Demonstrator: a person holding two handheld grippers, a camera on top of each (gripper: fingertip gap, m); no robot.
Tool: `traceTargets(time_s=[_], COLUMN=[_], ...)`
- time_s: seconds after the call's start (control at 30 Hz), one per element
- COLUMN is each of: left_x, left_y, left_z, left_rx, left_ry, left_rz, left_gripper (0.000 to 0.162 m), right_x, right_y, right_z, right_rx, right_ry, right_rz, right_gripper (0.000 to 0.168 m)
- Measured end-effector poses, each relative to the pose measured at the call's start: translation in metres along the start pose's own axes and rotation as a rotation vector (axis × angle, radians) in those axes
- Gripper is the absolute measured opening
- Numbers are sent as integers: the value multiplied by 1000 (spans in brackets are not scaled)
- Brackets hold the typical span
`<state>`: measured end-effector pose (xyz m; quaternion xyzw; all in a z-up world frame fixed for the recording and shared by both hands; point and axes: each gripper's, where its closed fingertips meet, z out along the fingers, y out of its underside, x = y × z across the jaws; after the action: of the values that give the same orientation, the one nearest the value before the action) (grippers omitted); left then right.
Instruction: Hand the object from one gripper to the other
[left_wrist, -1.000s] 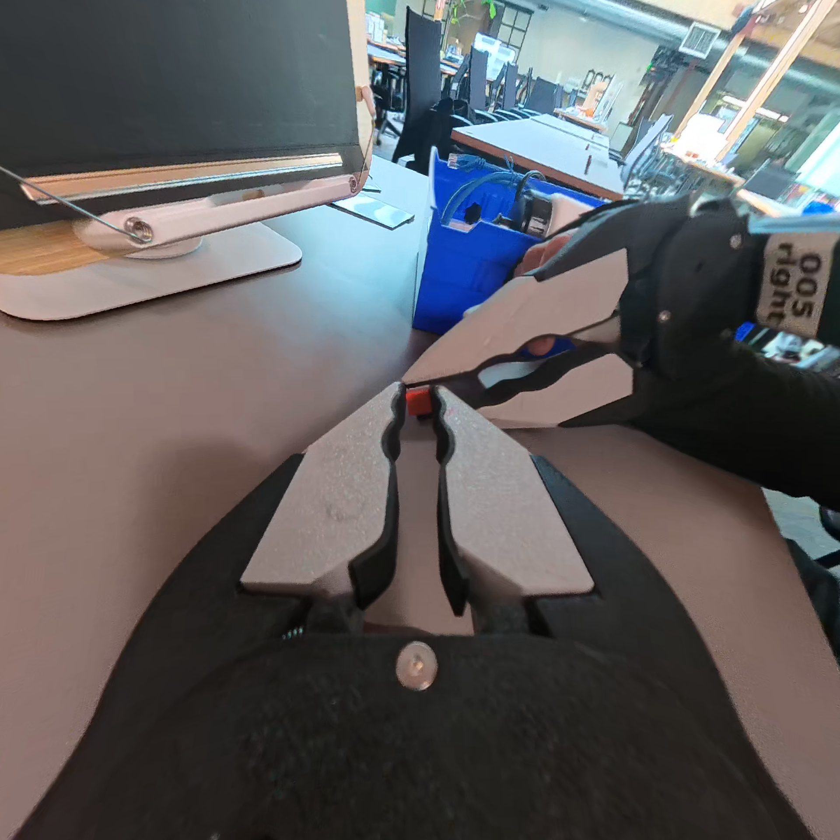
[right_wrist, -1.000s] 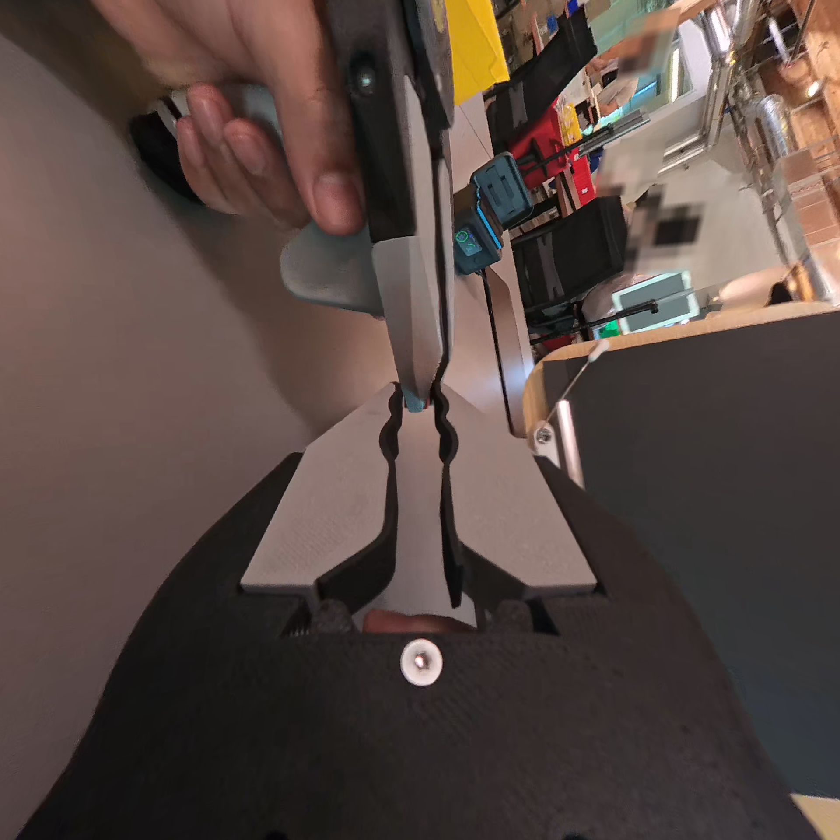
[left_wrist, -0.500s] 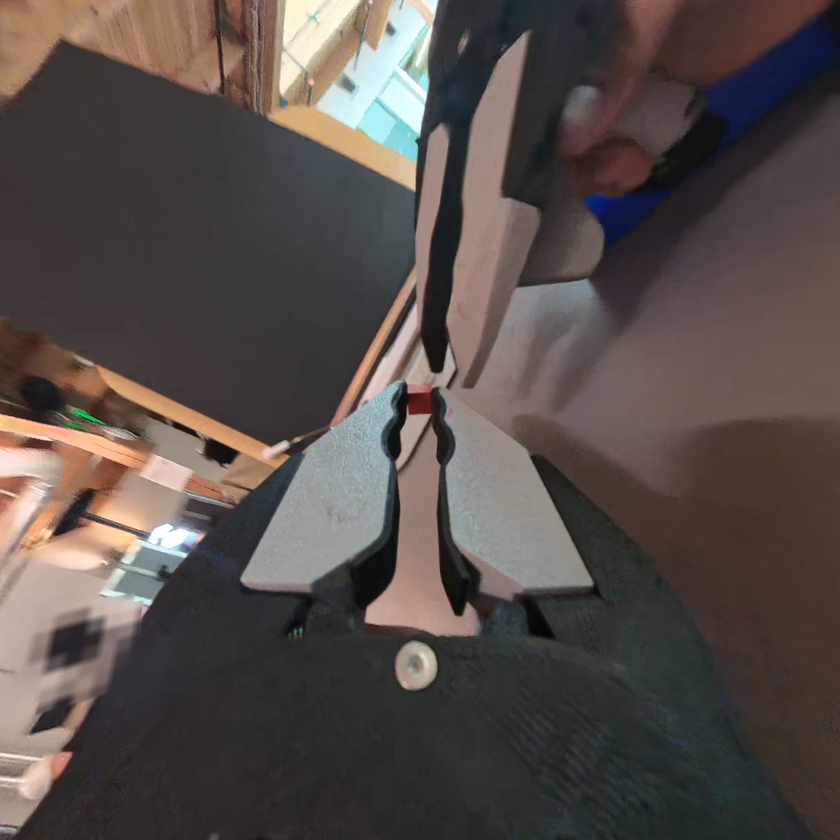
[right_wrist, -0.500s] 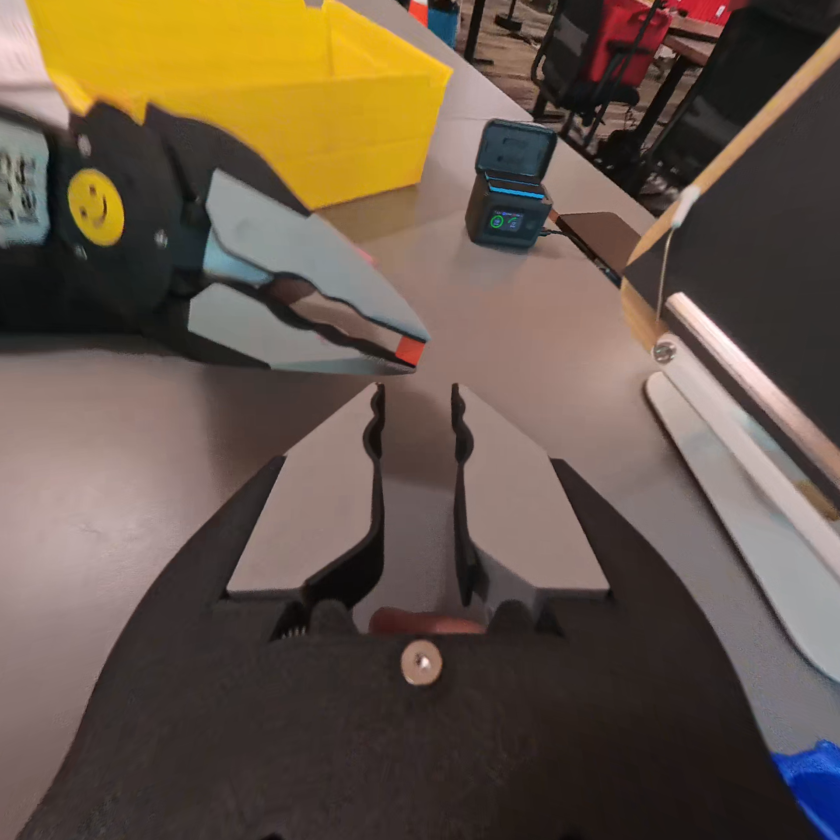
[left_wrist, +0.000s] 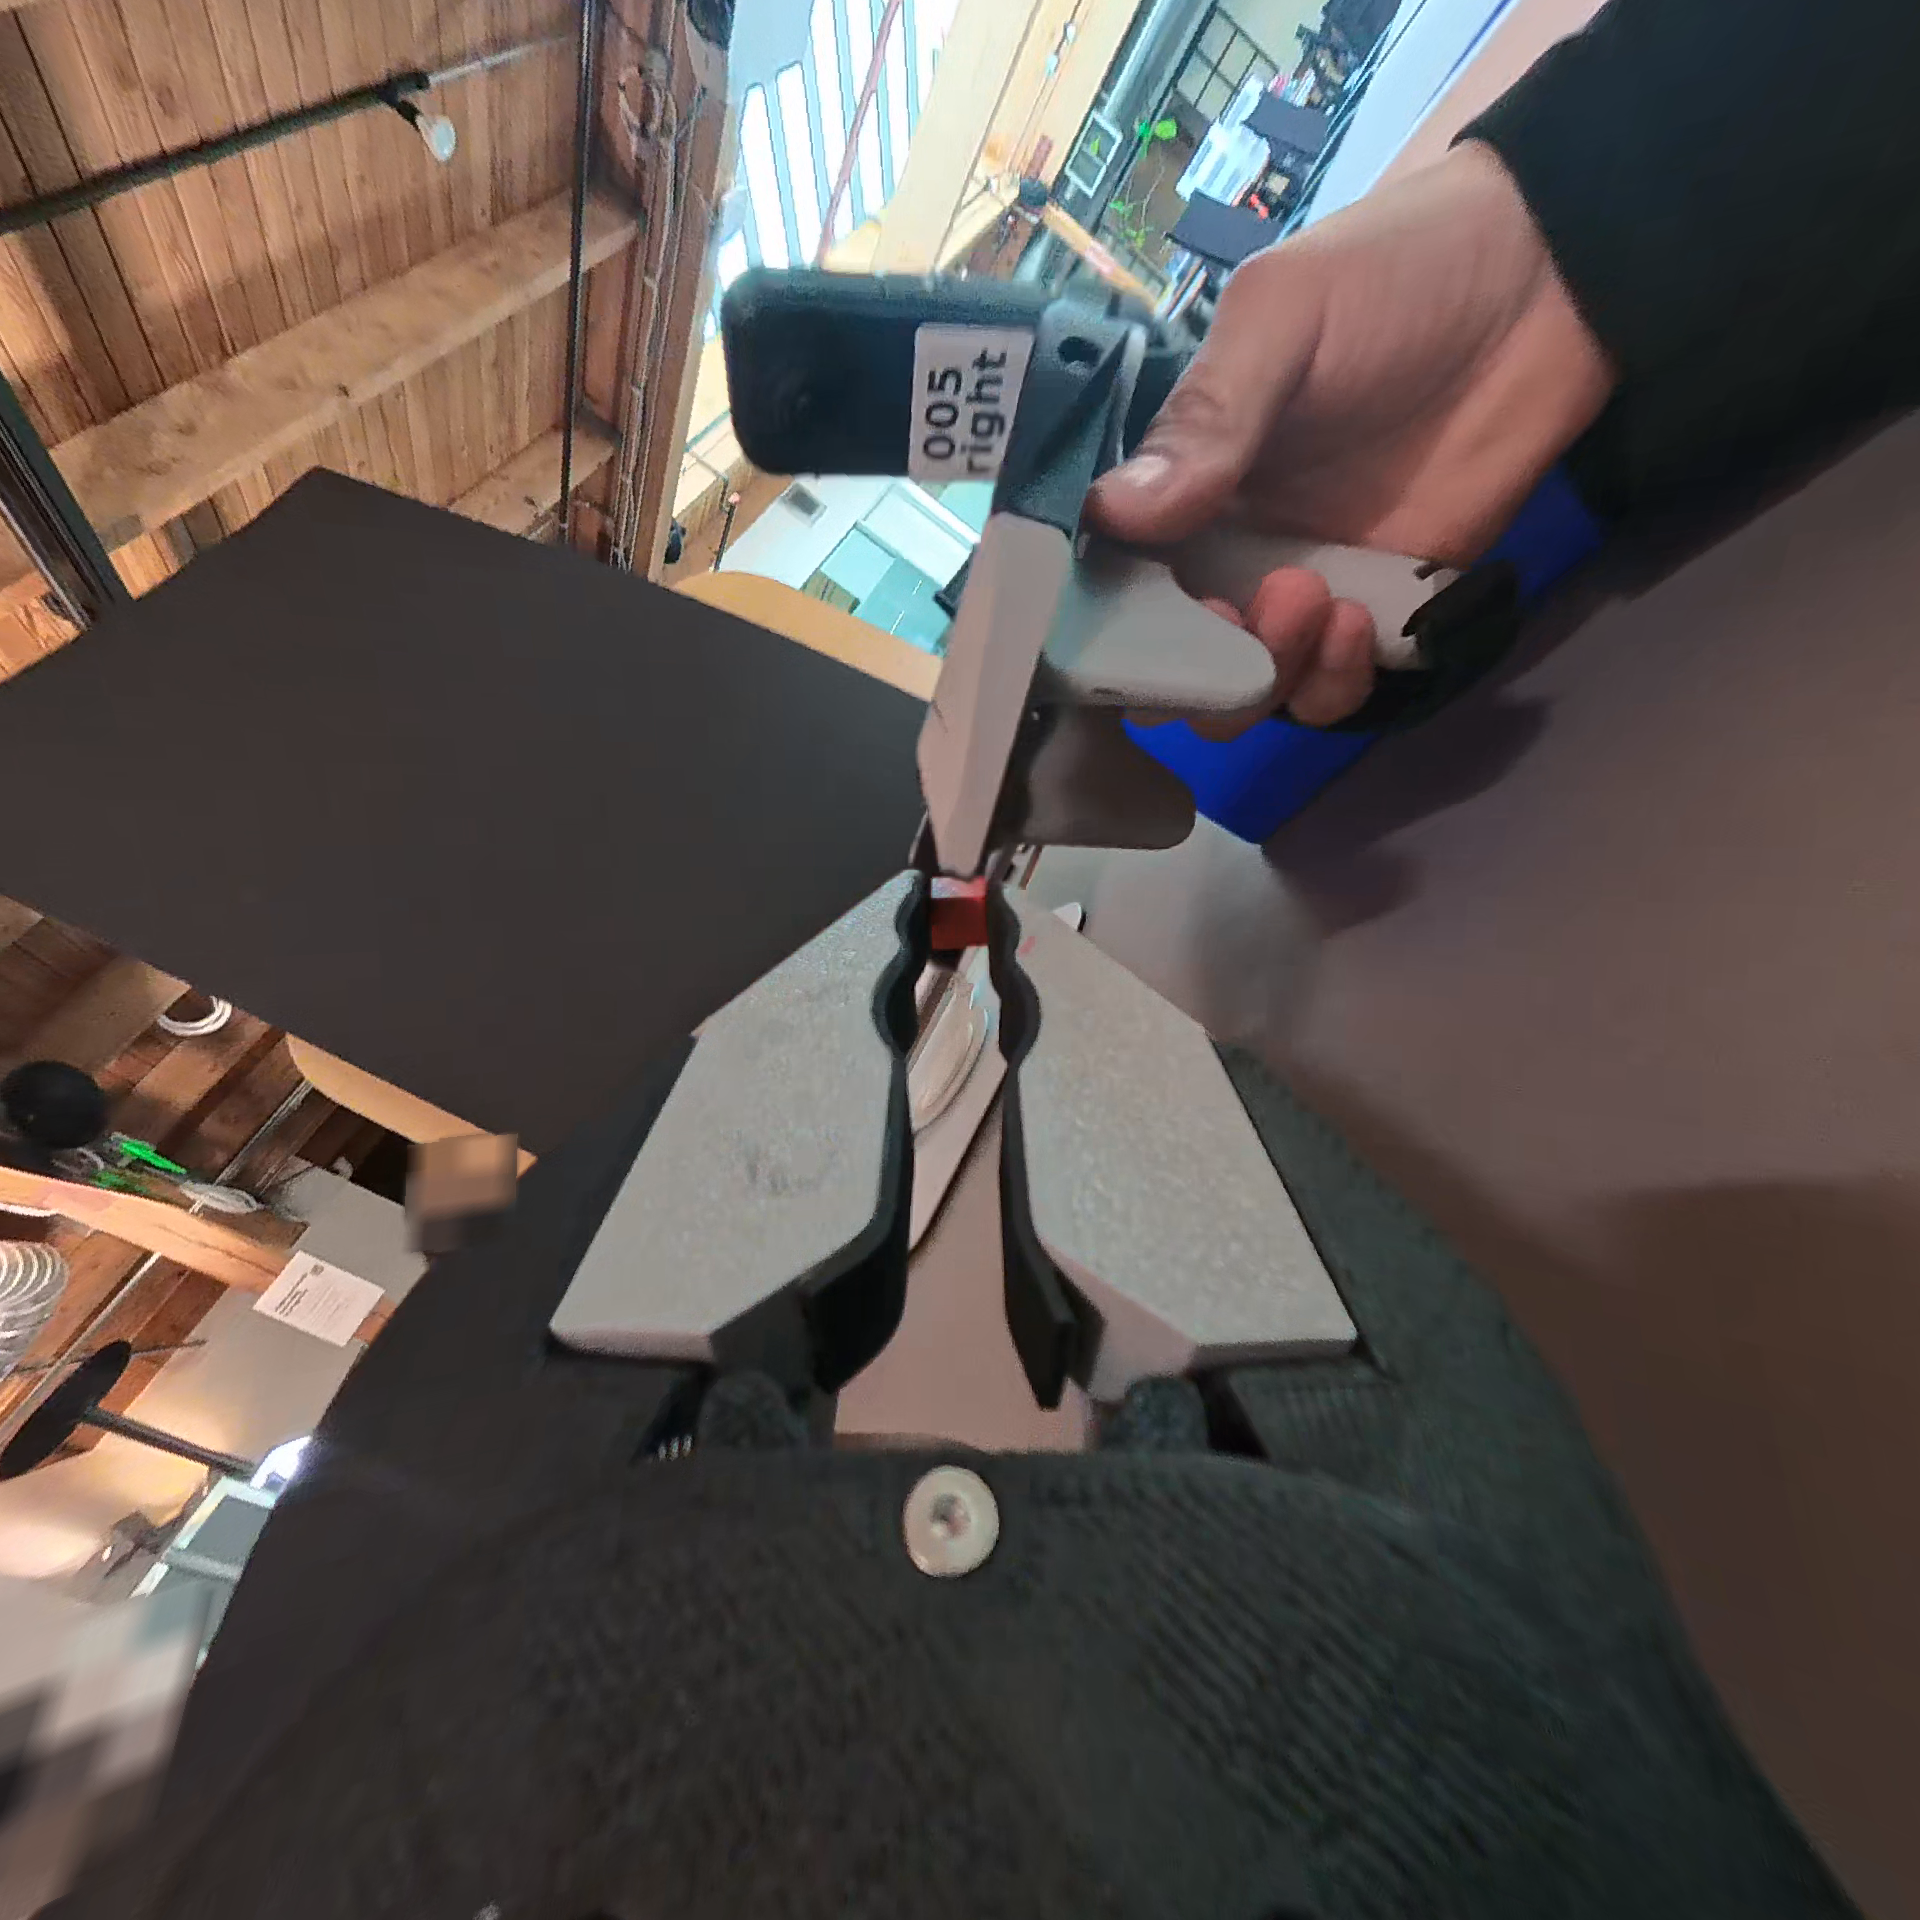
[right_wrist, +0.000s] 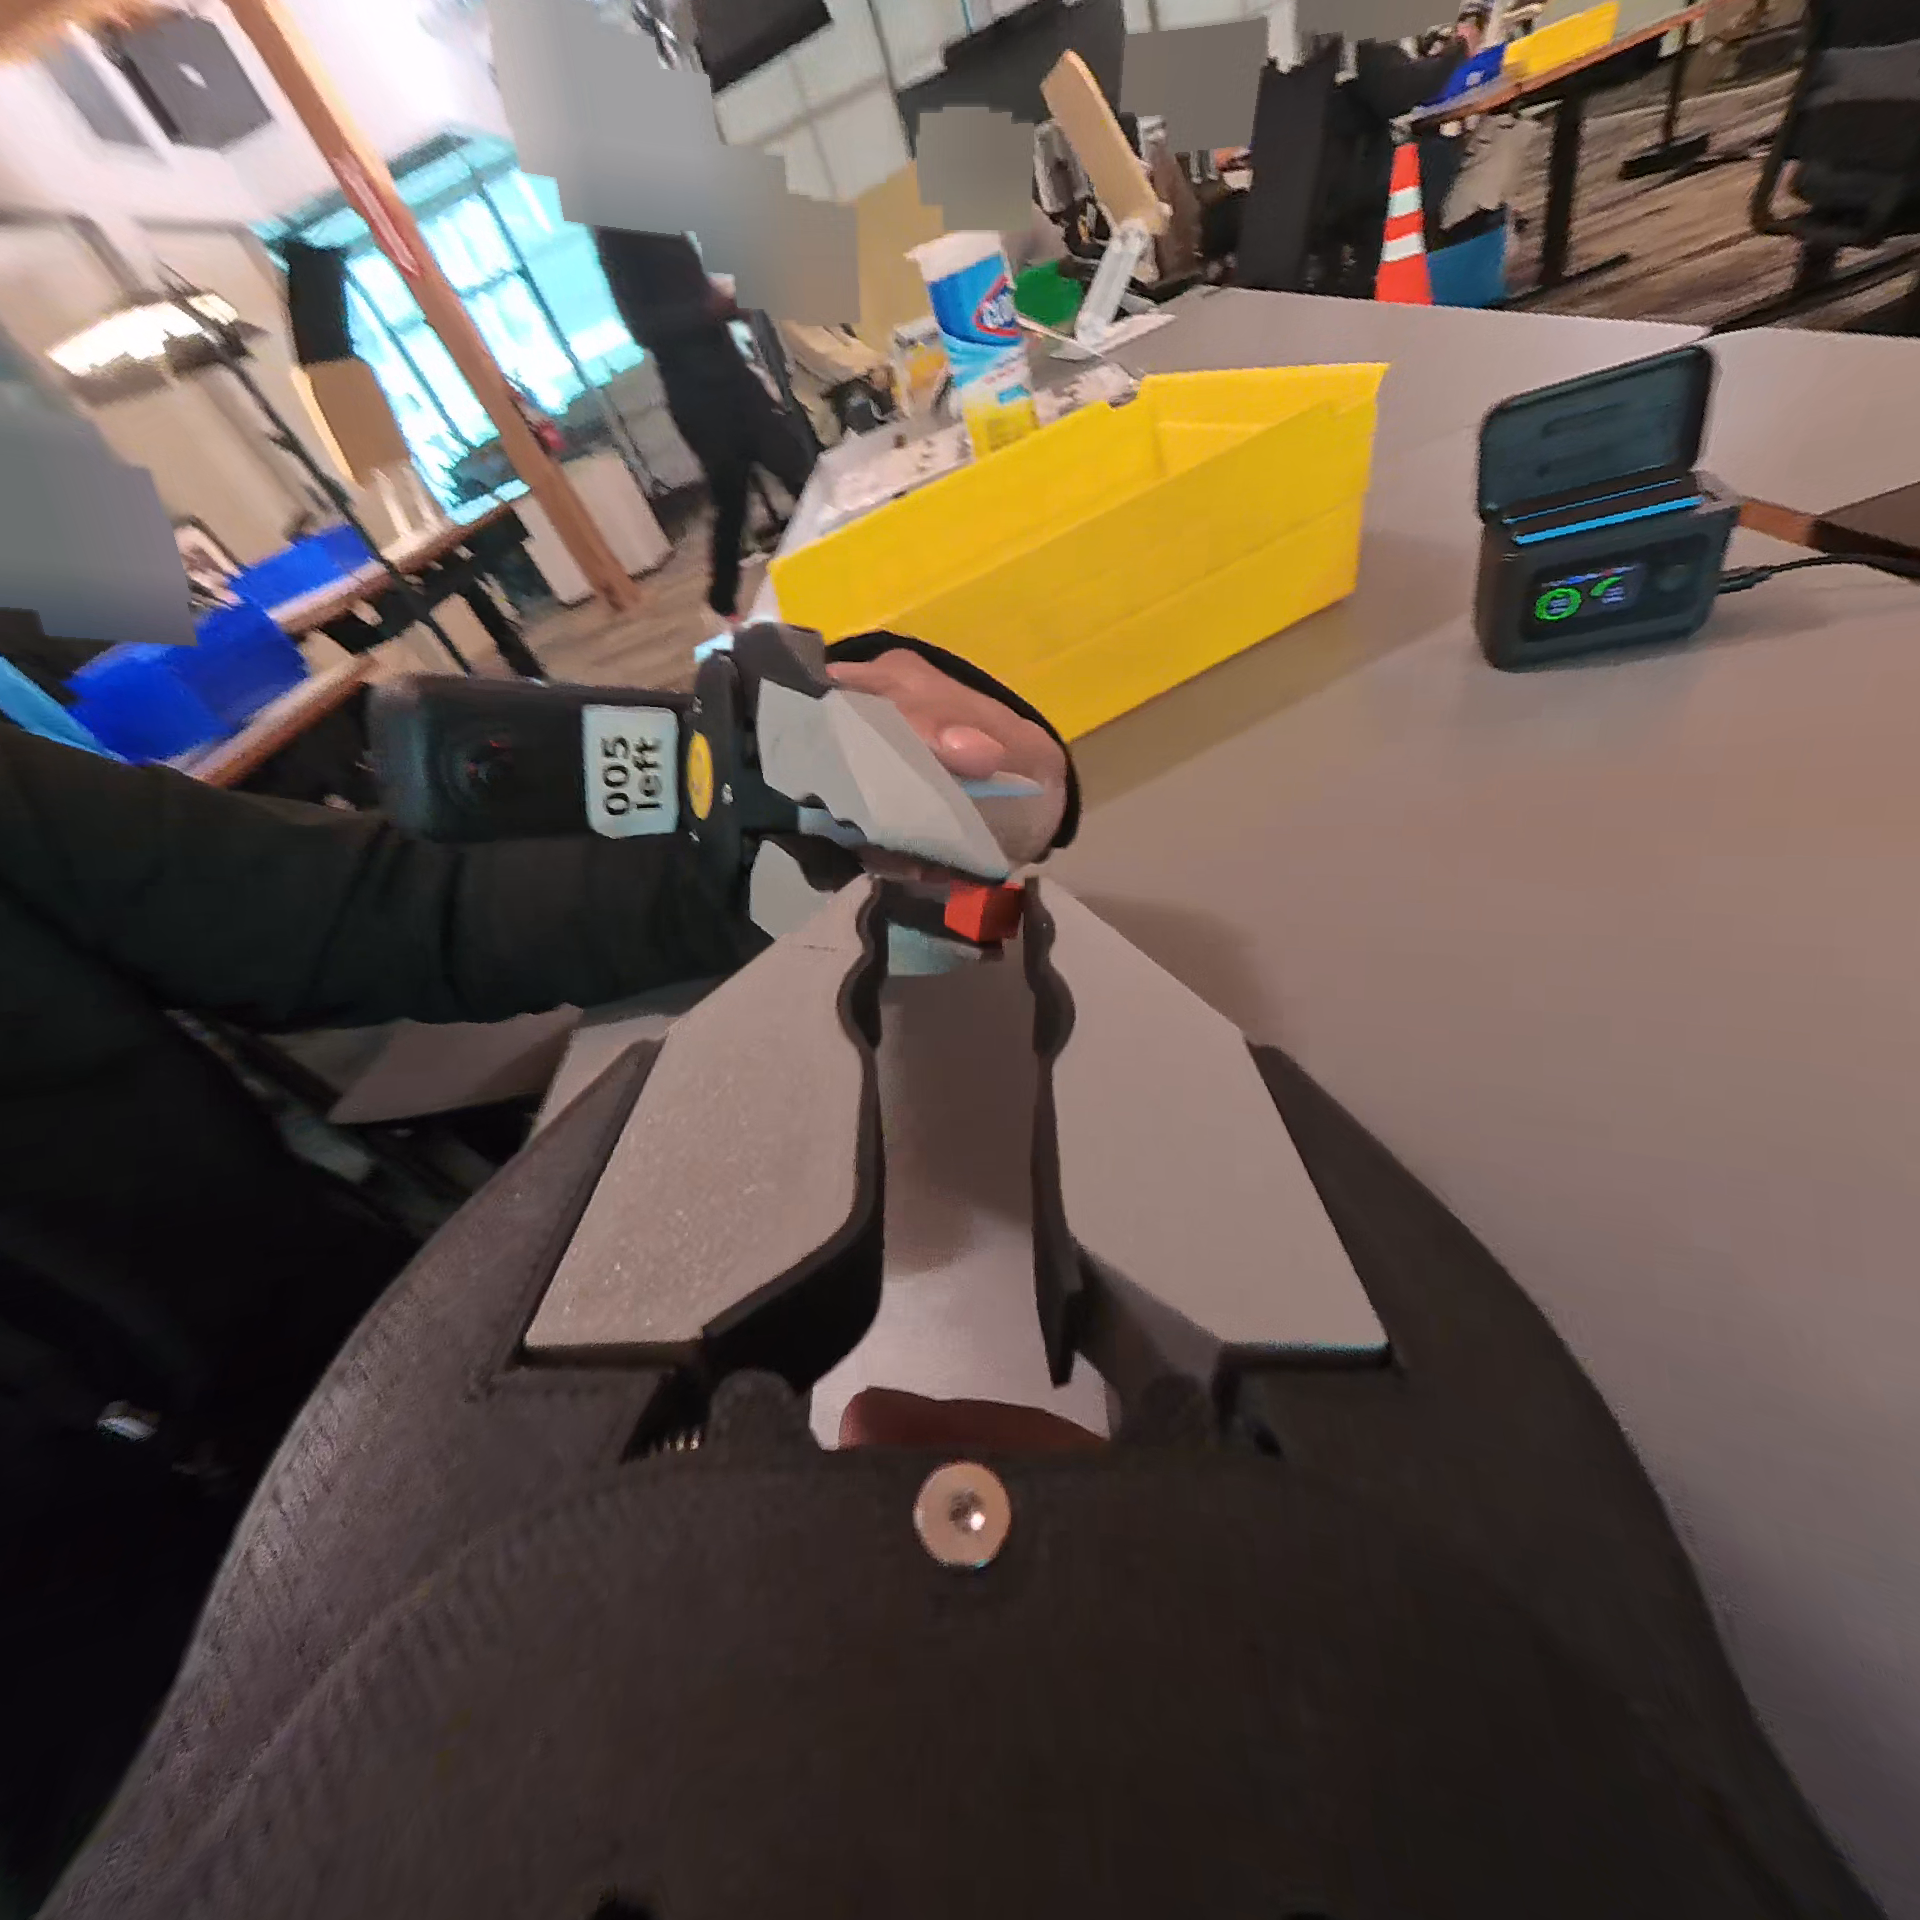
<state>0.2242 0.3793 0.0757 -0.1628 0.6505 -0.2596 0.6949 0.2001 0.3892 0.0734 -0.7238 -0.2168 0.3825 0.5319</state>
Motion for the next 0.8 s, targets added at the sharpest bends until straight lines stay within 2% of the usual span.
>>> traceTargets(time_s=[0.1,0.2,0.27,0.37,0.57,0.7,0.8], left_x=[2,3,4,6,10,1,-9], left_y=[-6,-4,2,9,26,41,52], left_z=[1,2,3,5,8,7,6], left_rx=[12,-4,-41,-81,-159,-196,-213], left_ry=[0,4,20,53,47,35,37], left_rz=[17,9,-40,-141,-138,-304,-541], left_gripper=[8,8,8,8,10,12,13], right_x=[-7,-6,0,9,28,43,51], right_y=[-2,-1,2,6,14,11,6], right_z=[-1,-2,-2,-2,-1,-7,-11], right_rx=[19,8,-12,-38,-90,-99,-106], right_ry=[-76,-81,-32,33,177,307,413], right_rz=[75,100,78,65,4,-85,-200], right_gripper=[20,19,9,9,8,8,8])
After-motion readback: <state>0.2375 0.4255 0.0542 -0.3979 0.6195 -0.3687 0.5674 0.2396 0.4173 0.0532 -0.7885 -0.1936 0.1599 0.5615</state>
